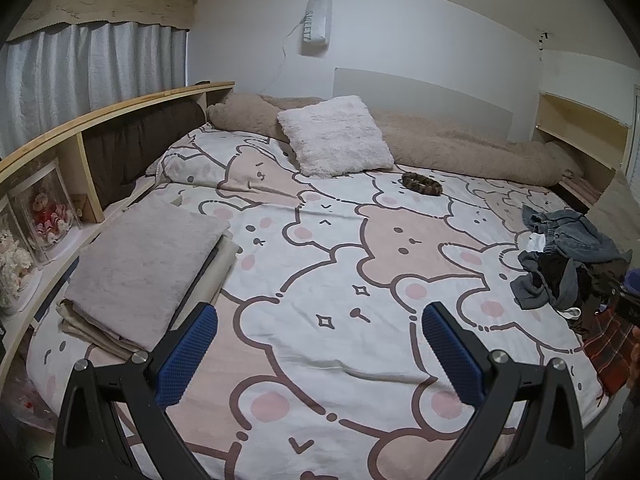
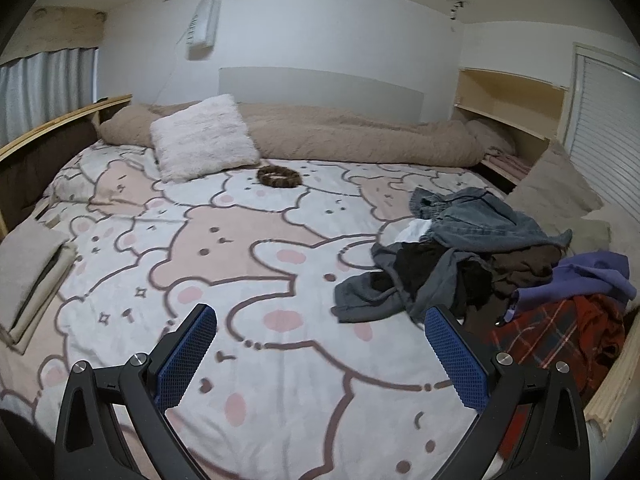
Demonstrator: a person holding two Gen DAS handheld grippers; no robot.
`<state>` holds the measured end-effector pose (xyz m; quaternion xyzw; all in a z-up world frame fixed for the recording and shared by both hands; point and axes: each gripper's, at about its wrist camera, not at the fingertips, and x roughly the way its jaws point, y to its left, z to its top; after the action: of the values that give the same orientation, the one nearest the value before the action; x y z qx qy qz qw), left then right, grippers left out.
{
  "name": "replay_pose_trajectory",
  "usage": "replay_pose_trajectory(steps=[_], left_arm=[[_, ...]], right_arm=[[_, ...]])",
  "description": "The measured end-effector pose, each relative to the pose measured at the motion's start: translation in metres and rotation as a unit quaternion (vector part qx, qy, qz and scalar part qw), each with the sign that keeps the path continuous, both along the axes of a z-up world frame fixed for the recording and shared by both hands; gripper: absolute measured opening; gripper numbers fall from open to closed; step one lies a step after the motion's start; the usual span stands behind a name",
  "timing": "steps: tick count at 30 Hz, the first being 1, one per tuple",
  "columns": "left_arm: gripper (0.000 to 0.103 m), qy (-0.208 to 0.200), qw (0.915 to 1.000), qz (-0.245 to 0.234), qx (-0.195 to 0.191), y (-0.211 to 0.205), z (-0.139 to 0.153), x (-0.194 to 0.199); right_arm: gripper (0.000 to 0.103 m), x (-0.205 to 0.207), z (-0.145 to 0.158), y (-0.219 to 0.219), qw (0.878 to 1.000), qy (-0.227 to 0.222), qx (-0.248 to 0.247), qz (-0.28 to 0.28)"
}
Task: Fold clothes
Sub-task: 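Reach the right tool into the clothes pile and grasp the purple skirt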
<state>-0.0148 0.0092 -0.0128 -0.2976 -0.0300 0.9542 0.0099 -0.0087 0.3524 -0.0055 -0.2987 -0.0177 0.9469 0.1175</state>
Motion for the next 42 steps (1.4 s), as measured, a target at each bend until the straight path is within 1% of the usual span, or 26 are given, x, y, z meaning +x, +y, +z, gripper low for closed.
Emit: replay_pose_trajectory(steps=[3, 5, 6, 8, 10, 12, 15, 16, 18, 20, 23, 25, 26, 27, 28, 29, 31, 33, 34, 35, 37, 38, 40, 42], left_arm=[[0.103, 0.002, 1.0000, -0.004, 0.004, 0.001, -0.001, -0.001], [0.103, 0.001, 1.0000, -0.007, 0.007, 0.002, -0.003, -0.004], [0.103, -0.001, 0.9999, -0.008, 0.009, 0.003, -0.004, -0.005], [0.103, -0.005, 0.9999, -0.010, 0.011, 0.005, -0.005, -0.007], [0.103, -0.010, 0.9997, -0.014, 0.015, 0.008, -0.006, -0.009], [0.103, -0.014, 0.9996, -0.017, 0.018, 0.011, -0.007, -0.011], [0.103, -0.019, 0.9995, -0.021, 0.014, 0.019, -0.007, -0.012], [0.103, -0.018, 0.9995, -0.022, 0.011, 0.021, -0.007, -0.011], [0.103, -0.018, 0.9995, -0.024, 0.005, 0.024, -0.006, -0.010], [0.103, -0.017, 0.9996, -0.023, -0.004, 0.027, -0.005, -0.010], [0.103, -0.016, 0.9996, -0.021, -0.013, 0.029, -0.003, -0.010], [0.103, -0.018, 0.9995, -0.020, -0.015, 0.030, -0.004, -0.011], [0.103, -0.019, 0.9995, -0.019, -0.015, 0.031, -0.004, -0.012], [0.103, -0.020, 0.9995, -0.019, -0.015, 0.032, -0.005, -0.012], [0.103, -0.022, 0.9995, -0.019, -0.015, 0.033, -0.005, -0.013], [0.103, -0.024, 0.9994, -0.020, -0.015, 0.034, -0.006, -0.014], [0.103, -0.025, 0.9993, -0.023, -0.013, 0.036, -0.007, -0.015], [0.103, -0.025, 0.9992, -0.029, -0.013, 0.039, -0.006, -0.015], [0.103, -0.024, 0.9991, -0.033, -0.015, 0.040, -0.006, -0.014], [0.103, -0.023, 0.9990, -0.035, -0.016, 0.041, -0.005, -0.013], [0.103, -0.017, 0.9989, -0.038, -0.023, 0.041, -0.003, -0.011], [0.103, -0.014, 0.9988, -0.037, -0.028, 0.040, -0.002, -0.009], [0.103, -0.009, 0.9988, -0.035, -0.033, 0.038, 0.000, -0.007], [0.103, -0.006, 0.9991, -0.031, -0.029, 0.033, 0.002, -0.004]], right_arm=[[0.103, -0.009, -0.003, 0.031, 0.999, 0.010, 0.006, -0.040], [0.103, -0.019, -0.007, 0.061, 0.996, 0.014, 0.018, -0.083], [0.103, -0.025, -0.010, 0.076, 0.994, 0.014, 0.027, -0.109], [0.103, -0.038, -0.017, 0.111, 0.982, 0.014, 0.060, -0.179], [0.101, -0.049, -0.025, 0.140, 0.967, 0.012, 0.091, -0.239], [0.097, -0.066, -0.040, 0.179, 0.943, 0.000, 0.124, -0.309], [0.095, -0.085, -0.064, 0.221, 0.917, -0.034, 0.150, -0.368], [0.095, -0.091, -0.075, 0.231, 0.906, -0.051, 0.166, -0.385], [0.095, -0.104, -0.100, 0.246, 0.889, -0.088, 0.199, -0.404], [0.095, -0.116, -0.125, 0.254, 0.868, -0.125, 0.246, -0.412], [0.095, -0.121, -0.150, 0.267, 0.836, -0.157, 0.319, -0.418], [0.089, -0.120, -0.160, 0.278, 0.823, -0.171, 0.335, -0.426], [0.077, -0.116, -0.162, 0.284, 0.821, -0.173, 0.330, -0.432], [0.069, -0.111, -0.161, 0.290, 0.822, -0.171, 0.321, -0.439], [0.065, -0.106, -0.160, 0.295, 0.825, -0.166, 0.310, -0.443], [0.057, -0.103, -0.160, 0.299, 0.830, -0.159, 0.301, -0.442], [0.045, -0.097, -0.157, 0.303, 0.845, -0.144, 0.282, -0.432], [0.017, -0.098, -0.151, 0.300, 0.862, -0.135, 0.258, -0.415], [0.012, -0.098, -0.146, 0.302, 0.871, -0.130, 0.239, -0.410], [0.008, -0.098, -0.142, 0.305, 0.877, -0.122, 0.221, -0.408], [0.007, -0.094, -0.125, 0.310, 0.893, -0.098, 0.169, -0.405], [0.006, -0.091, -0.115, 0.313, 0.901, -0.082, 0.135, -0.404], [0.006, -0.078, -0.091, 0.328, 0.915, -0.037, 0.051, -0.399], [0.005, -0.065, -0.065, 0.342, 0.921, 0.009, -0.026, -0.389]])
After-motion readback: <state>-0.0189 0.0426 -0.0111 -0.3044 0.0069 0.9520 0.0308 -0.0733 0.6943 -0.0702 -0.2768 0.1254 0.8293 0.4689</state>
